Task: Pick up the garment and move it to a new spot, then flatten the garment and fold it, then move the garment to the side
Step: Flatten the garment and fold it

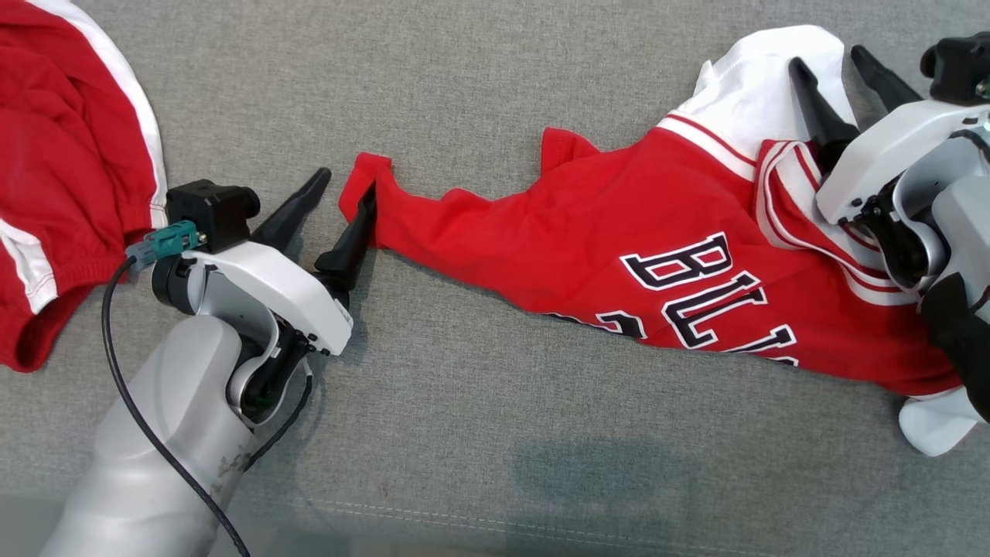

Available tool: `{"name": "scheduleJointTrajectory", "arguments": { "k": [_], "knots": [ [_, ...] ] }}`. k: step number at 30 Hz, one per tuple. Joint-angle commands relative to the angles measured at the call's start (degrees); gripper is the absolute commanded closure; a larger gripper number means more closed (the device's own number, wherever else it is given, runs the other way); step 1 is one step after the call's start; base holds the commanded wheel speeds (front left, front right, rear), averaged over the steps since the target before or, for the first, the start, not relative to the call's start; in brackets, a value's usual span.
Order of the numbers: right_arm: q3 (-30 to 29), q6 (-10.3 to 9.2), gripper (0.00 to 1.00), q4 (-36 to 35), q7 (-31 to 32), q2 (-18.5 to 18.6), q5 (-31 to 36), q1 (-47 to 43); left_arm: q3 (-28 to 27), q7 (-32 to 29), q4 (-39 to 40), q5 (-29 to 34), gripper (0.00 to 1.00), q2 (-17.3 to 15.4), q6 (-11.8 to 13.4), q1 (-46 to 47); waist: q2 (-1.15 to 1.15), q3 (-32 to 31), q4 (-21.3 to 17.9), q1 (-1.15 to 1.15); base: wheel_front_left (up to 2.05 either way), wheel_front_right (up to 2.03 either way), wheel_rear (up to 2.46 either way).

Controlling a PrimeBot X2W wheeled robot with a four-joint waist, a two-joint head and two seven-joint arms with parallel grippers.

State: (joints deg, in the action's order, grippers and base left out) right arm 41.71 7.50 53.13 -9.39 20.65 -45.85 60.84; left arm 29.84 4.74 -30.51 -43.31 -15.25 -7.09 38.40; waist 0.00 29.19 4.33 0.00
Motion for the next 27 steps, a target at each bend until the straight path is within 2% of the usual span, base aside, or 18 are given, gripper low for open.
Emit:
{"name": "scheduleJointTrajectory", "arguments": {
  "k": [1, 7, 14, 15, 16, 17, 22, 27],
  "knots": [
    [1.39, -0.01, 0.0, 0.01, -0.47, 0.07, -1.04, -0.29, -0.77, -0.32, 0.8, -1.43, 0.0, -2.41, -0.39, 1.21, 0.0, -0.38, 0.18, 0.0, 0.0, 0.0, 0.0],
    [5.44, -0.01, 0.0, 2.22, -0.42, 0.3, -3.93, 0.66, 4.11, -3.23, 3.33, -6.13, 0.0, -4.12, -0.39, 2.57, 0.0, -0.71, 0.41, 0.0, 0.0, 0.0, 0.0],
    [9.24, -0.01, 0.0, 3.9, 1.9, -0.57, -6.73, 2.26, 7.55, -4.04, 0.13, -9.54, 0.0, -3.8, -0.39, 6.24, 0.0, 0.0, -0.24, 0.0, 0.0, 0.0, 0.0],
    [9.73, -0.01, 0.04, 4.01, 2.04, -0.64, -7.1, 2.48, 7.96, -3.94, -0.11, -10.24, 0.43, -3.64, -0.39, 6.69, 0.0, 0.06, -0.29, 0.0, 0.0, 0.0, 0.0],
    [10.13, -0.01, 0.87, 4.12, 1.99, -0.67, -7.48, 2.7, 8.68, -3.97, -0.5, -10.38, 1.0, -3.78, -0.39, 7.15, 0.0, 0.1, -0.33, 0.0, 0.0, 0.0, 0.0],
    [10.45, -0.01, 1.0, 4.25, 2.12, -0.8, -8.03, 2.81, 9.27, -3.89, -0.88, -10.69, 1.0, -3.85, -0.39, 7.47, 0.0, 0.09, -0.39, 0.0, 0.0, 0.0, 0.0],
    [10.99, -0.01, 1.0, 3.98, -0.15, -0.36, -10.87, 3.19, 10.65, -1.18, -1.72, -13.04, 1.0, -3.95, -0.39, 8.13, 0.0, -0.42, -0.52, 0.0, 0.0, 0.0, 0.0],
    [8.11, -0.01, 1.0, 0.16, -4.4, 2.86, -15.68, 1.93, 10.17, 3.59, -0.64, -14.66, 1.0, -5.45, -0.39, 7.82, 0.0, -1.36, -0.12, 0.0, 0.0, 0.0, 0.0]
  ]
}}
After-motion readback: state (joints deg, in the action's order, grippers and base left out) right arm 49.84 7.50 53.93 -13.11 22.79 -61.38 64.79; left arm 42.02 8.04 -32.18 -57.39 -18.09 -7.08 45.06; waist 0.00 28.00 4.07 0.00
